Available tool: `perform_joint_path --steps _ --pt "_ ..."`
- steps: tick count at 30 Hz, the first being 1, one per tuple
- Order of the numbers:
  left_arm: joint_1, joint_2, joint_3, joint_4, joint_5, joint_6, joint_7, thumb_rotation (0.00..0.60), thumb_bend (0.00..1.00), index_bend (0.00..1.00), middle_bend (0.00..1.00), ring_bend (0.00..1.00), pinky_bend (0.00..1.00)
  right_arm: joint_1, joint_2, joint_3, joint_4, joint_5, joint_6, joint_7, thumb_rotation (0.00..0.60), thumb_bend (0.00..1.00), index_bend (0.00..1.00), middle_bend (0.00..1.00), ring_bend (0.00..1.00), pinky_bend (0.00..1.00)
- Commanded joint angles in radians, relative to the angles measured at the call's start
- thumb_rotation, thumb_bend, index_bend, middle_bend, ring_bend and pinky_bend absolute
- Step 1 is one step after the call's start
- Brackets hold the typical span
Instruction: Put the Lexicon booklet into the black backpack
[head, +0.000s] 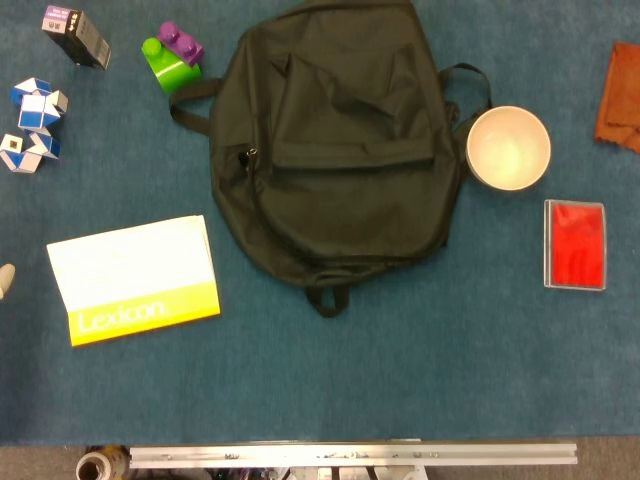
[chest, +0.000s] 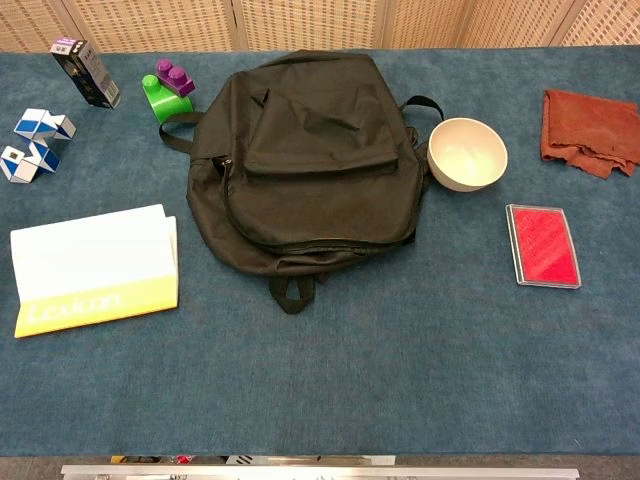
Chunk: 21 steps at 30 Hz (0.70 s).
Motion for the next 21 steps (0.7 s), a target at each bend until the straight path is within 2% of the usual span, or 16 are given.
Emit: perform_joint_path --steps 1,15,21 --pt "-0.005 -0.004 0.0 -0.002 0.001 -0.007 0.008 0.6 0.2 0.23 0.25 0.19 0.25 -0.004 0.001 -0.002 0.003 0.0 0.003 0.005 0.6 0.06 0.24 0.31 0.17 0.32" --pt "-0.014 -0.004 0.008 -0.034 0.006 -0.02 0.049 0.6 0.2 0.23 0.25 0.19 0.25 -0.012 0.019 0.019 0.008 0.007 0.027 0.033 0.6 0.06 0.24 0.31 0.17 0.32" --pt "-0.033 0.01 0.015 -0.05 -0.014 -0.073 0.074 0.6 0.2 0.23 0.25 0.19 0.25 0.009 0.02 0.029 0.0 0.001 0.007 0.029 0.6 0.06 0.24 0.31 0.17 0.32"
